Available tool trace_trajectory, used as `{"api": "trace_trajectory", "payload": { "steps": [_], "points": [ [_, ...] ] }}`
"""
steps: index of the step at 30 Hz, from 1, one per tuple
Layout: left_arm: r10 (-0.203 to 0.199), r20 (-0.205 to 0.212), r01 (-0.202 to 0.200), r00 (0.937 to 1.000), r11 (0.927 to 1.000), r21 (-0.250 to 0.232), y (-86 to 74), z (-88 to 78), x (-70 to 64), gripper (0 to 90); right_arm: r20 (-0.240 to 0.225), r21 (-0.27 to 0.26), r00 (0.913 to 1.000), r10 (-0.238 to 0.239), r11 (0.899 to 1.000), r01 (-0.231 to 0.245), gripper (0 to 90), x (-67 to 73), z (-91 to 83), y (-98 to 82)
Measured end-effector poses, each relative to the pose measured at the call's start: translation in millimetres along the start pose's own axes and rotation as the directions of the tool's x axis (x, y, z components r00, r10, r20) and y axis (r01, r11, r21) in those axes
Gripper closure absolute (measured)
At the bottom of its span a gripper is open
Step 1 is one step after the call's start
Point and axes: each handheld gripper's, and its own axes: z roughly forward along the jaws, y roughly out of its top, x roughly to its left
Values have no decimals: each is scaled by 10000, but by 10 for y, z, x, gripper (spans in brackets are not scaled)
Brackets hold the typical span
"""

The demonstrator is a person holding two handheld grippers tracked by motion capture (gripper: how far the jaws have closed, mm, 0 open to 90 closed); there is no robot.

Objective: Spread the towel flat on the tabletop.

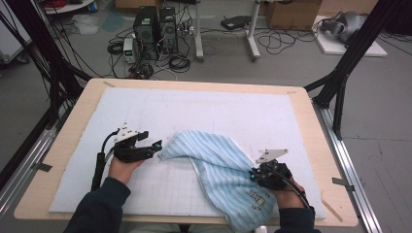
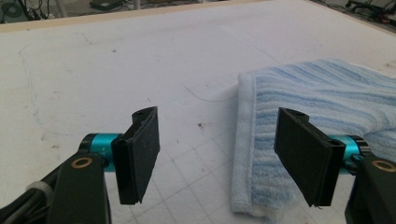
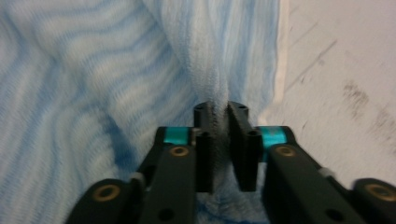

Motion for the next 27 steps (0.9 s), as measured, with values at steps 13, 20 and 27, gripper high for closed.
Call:
{"api": "trace_trajectory", "payload": {
  "steps": [13, 20, 27],
  "points": [
    [252, 272, -253, 9993, 9997, 60, -12, 16, -42, 322, 242, -1903, 9985, 501, 9807, -446, 315, -174, 429, 817],
    [256, 407, -256, 9988, 9997, -19, -18, 35, -59, 324, 245, -1734, 9997, 34, 9848, 9, 220, -239, 717, 1132],
    [167, 447, -160, 9989, 9997, -179, -7, 19, -78, 334, -15, -627, 10000, 70, 9980, -71, 212, -346, 1123, 1409]
  ]
}}
